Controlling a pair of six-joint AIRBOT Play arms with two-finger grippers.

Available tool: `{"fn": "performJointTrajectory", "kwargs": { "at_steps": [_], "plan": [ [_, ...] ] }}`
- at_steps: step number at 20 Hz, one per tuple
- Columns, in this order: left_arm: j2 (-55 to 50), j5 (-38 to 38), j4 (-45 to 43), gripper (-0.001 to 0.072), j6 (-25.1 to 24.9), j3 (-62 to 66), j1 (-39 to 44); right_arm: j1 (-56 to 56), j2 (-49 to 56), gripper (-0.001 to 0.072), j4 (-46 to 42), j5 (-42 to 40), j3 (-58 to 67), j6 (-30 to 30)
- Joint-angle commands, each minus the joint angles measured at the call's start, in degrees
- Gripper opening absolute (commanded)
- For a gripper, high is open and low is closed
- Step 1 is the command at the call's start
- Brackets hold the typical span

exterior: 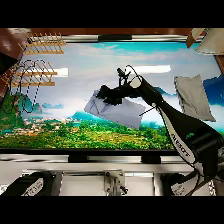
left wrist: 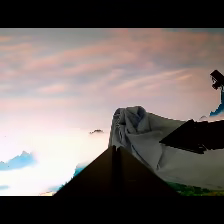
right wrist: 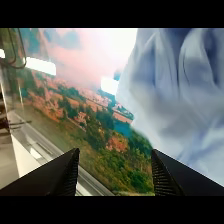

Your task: Fold the shirts.

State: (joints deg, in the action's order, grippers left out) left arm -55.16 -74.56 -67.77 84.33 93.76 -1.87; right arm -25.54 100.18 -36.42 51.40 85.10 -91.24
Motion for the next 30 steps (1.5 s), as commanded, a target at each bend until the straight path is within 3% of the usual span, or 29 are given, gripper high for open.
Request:
{"fn": "performJointTrajectory", "kwargs": {
  "at_steps": [1, 9, 10, 12, 16, 19, 26, 27, 29, 30],
  "plan": [
    [-0.3, -0.8, 0.0, 0.0034, -0.1, 0.0, -0.2, 2.1, -0.9, 0.0557, -0.4, 4.3, 0.1, 1.9],
    [-0.5, -1.2, 0.0, 0.0034, -0.1, 0.0, -0.2, 21.0, -11.5, 0.0589, -41.6, 36.3, -1.9, -3.7],
    [-0.5, -1.2, 0.0, 0.0034, -0.1, 0.0, -0.3, 23.6, -12.5, 0.0664, -41.7, 37.6, -4.3, -3.1],
    [-0.5, -1.2, 0.0, 0.0034, -0.1, 0.0, -0.2, 27.8, -14.3, 0.0664, -33.7, 34.8, -11.8, -2.6],
    [-1.1, -1.2, 0.0, 0.0034, 0.0, 0.0, -0.2, 26.5, -14.5, 0.0664, -17.6, 21.2, -23.1, 3.2],
    [-1.4, -1.2, 0.0, 0.0034, 0.0, 0.0, -0.2, 23.4, -13.7, 0.0664, -15.6, 13.2, -26.0, 4.0],
    [-1.4, -1.2, 0.0, 0.0034, 0.0, 0.0, -0.2, 20.2, -9.4, 0.0655, -8.9, 6.4, -25.9, 5.7],
    [-1.4, -1.2, 0.0, 0.0034, 0.0, 0.0, -0.2, 19.8, -9.4, 0.0517, -8.3, 5.5, -25.9, 6.3],
    [-1.4, -1.2, 0.0, 0.0034, -0.1, 0.0, -0.2, 19.6, -9.4, 0.017, -6.0, 4.7, -25.9, 8.6],
    [-1.4, -1.2, 0.0, 0.0034, -0.1, 0.0, -0.2, 19.8, -9.4, 0.0082, -4.5, 5.0, -25.6, 10.7]
  ]
}}
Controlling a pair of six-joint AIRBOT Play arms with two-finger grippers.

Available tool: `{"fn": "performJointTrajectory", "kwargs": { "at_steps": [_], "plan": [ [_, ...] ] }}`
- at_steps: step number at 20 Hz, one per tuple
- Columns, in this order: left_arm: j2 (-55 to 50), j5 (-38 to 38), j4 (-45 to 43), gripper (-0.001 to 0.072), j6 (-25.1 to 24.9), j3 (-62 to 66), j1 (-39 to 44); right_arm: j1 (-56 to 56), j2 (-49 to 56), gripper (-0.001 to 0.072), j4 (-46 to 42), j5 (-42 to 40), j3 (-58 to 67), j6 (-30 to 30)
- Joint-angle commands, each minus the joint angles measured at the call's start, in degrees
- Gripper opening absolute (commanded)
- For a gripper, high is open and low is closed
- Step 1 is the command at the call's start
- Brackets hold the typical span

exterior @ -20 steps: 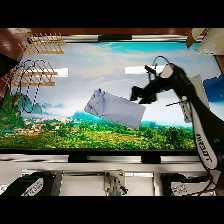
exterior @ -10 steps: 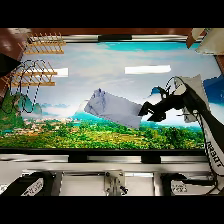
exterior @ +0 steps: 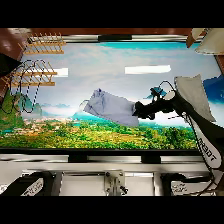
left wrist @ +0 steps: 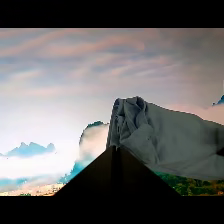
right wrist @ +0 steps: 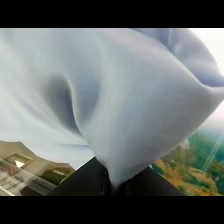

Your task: Fold the shirts.

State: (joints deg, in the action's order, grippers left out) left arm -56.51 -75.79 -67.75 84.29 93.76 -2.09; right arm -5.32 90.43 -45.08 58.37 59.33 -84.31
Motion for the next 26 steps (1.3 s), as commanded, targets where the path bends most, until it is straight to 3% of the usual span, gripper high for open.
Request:
{"fn": "performJointTrajectory", "kwargs": {
  "at_steps": [1, 5, 12, 19, 26],
  "plan": [
    [0.0, 0.0, 0.0, 0.0034, 0.0, 0.0, 0.0, -0.3, 0.3, 0.0081, 5.3, -1.1, 0.9, 6.2],
    [0.0, 0.0, 0.0, 0.0034, 0.0, 0.0, 0.0, 0.8, 0.3, 0.0081, 7.5, 8.2, 10.8, 10.7],
    [-0.1, 0.0, 0.0, 0.0034, 0.0, 0.0, 0.0, 5.8, 0.2, 0.0081, 7.5, 19.9, 33.4, 1.7],
    [-1.0, 0.0, 0.0, 0.0034, 0.0, 0.0, 0.0, 12.3, 0.2, 0.008, 6.8, 15.5, 48.9, 0.2],
    [-1.2, 0.0, 0.0, 0.0034, 0.0, 0.0, 0.0, 18.4, 0.2, 0.0081, 6.8, 5.1, 51.7, -2.1]
  ]
}}
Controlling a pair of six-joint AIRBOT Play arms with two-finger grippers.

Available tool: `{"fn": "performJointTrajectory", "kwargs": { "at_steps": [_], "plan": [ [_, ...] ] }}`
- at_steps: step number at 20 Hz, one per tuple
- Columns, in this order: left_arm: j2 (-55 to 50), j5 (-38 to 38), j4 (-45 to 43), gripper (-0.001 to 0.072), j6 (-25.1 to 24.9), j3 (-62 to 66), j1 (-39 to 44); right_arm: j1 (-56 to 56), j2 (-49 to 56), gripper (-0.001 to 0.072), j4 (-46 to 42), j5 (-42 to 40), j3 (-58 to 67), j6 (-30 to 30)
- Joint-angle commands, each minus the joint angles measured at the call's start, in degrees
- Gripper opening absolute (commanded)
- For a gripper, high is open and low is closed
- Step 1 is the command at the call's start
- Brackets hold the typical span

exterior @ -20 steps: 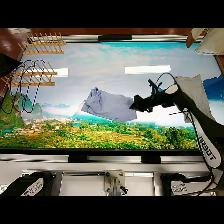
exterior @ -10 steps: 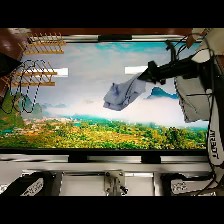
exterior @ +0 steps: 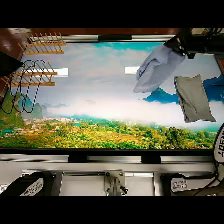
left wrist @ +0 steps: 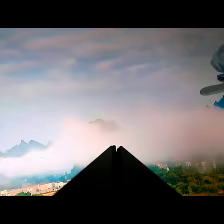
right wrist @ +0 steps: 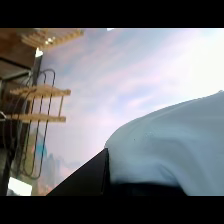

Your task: Fold the shirts.

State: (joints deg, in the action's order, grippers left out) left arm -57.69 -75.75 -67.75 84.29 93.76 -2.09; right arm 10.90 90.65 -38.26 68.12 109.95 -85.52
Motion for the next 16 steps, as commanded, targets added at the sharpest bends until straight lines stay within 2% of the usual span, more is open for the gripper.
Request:
{"fn": "performJointTrajectory", "kwargs": {
  "at_steps": [1, 6, 9, 12, 14, 16],
  "plan": [
    [-0.1, 0.0, 0.0, 0.0034, 0.0, 0.0, 0.0, 2.8, 0.0, 0.008, 0.0, -5.9, 1.0, -0.9],
    [-0.6, 0.0, 0.0, 0.0034, 1.1, 0.0, 0.1, 4.8, 0.0, 0.008, -0.4, -16.5, 1.0, -0.2],
    [-0.8, 0.0, 0.0, 0.0034, 1.1, 0.0, 0.4, 4.8, 0.0, 0.008, -2.7, -28.7, 1.0, 0.4],
    [-1.0, 0.0, 0.0, 0.0034, 1.1, 0.0, 1.6, 4.8, 0.0, 0.008, -3.8, -40.8, 1.0, 5.3],
    [-1.4, 0.0, 0.0, 0.0034, 1.1, 0.0, 3.0, 4.8, 0.0, 0.008, -8.5, -47.7, 1.0, 7.5],
    [-2.1, 0.1, 0.0, 0.0034, 1.1, 0.0, 5.0, 5.0, 0.0, 0.008, -18.2, -51.4, 1.0, 7.4]
  ]
}}
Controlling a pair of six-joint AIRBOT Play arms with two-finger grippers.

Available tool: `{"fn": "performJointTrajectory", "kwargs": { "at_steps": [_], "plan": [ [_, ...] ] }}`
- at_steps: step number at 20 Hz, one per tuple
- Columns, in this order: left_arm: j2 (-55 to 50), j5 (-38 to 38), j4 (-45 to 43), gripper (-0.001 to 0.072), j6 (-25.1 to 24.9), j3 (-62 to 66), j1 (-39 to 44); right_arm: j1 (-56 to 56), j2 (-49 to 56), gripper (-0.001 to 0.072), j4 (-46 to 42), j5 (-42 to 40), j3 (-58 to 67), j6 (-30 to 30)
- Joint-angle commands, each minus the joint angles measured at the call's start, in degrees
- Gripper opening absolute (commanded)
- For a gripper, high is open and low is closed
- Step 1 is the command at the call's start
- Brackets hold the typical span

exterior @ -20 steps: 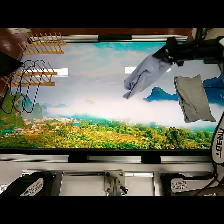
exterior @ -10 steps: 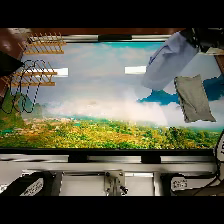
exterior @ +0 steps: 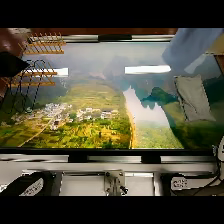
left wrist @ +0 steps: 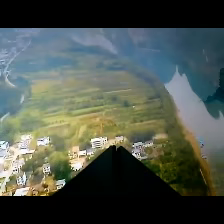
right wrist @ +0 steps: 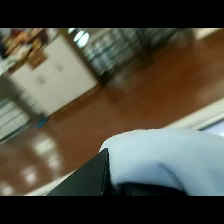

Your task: Fold the shirts.

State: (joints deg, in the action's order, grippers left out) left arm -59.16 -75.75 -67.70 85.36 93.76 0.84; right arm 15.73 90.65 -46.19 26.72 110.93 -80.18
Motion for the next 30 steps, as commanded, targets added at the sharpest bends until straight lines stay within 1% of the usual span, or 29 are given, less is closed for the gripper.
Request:
{"fn": "performJointTrajectory", "kwargs": {
  "at_steps": [1, 2, 6, 9, 14, 16, 17, 19, 22, 25, 30],
  "plan": [
    [-1.0, 0.1, 0.0, 0.0034, 0.0, 0.0, 3.1, 0.5, 0.2, 0.008, -14.7, -10.6, 0.1, 2.0],
    [-1.5, 0.2, 0.0, 0.0034, 0.0, 0.0, 4.4, 1.2, 0.5, 0.008, -17.1, -10.7, 0.1, 1.4],
    [-3.8, 0.3, 0.0, 0.0034, 0.0, 0.0, 9.1, 5.8, 3.6, 0.0081, -17.3, -10.8, 0.1, -0.8],
    [-5.2, 0.3, 0.0, 0.0034, 0.0, 0.0, 11.4, 7.9, 6.1, 0.0081, -17.4, -12.6, 0.1, -0.8],
    [-7.0, 5.2, 0.0, 0.0034, 0.5, 0.0, 14.3, 8.9, 9.9, 0.008, -16.7, -24.2, 0.1, -1.3],
    [-7.8, 5.6, 0.0, 0.0034, 0.5, 0.0, 15.1, 8.9, 11.1, 0.008, -14.8, -29.2, 0.1, -1.3],
    [-8.3, 5.7, 0.0, 0.0034, 0.5, 0.0, 15.3, 8.9, 11.6, 0.008, -14.7, -30.3, 0.1, -1.2],
    [-9.2, 5.7, 0.0, 0.0034, 0.5, 0.0, 15.4, 8.9, 13.0, 0.008, -14.8, -30.0, 0.1, -1.2],
    [-10.1, 5.7, 0.0, 0.0034, 0.4, 0.0, 15.4, 7.5, 15.4, 0.008, -14.7, -26.2, 0.1, -1.3],
    [-10.3, 5.7, 0.0, 0.0034, 0.4, 0.0, 15.4, 5.2, 16.5, 0.0081, -12.7, -25.3, 0.1, -1.7],
    [-10.3, 5.7, 0.0, 0.0034, 0.4, 0.0, 15.3, 3.6, 15.0, 0.008, -12.2, -16.9, 0.1, -1.9]
  ]
}}
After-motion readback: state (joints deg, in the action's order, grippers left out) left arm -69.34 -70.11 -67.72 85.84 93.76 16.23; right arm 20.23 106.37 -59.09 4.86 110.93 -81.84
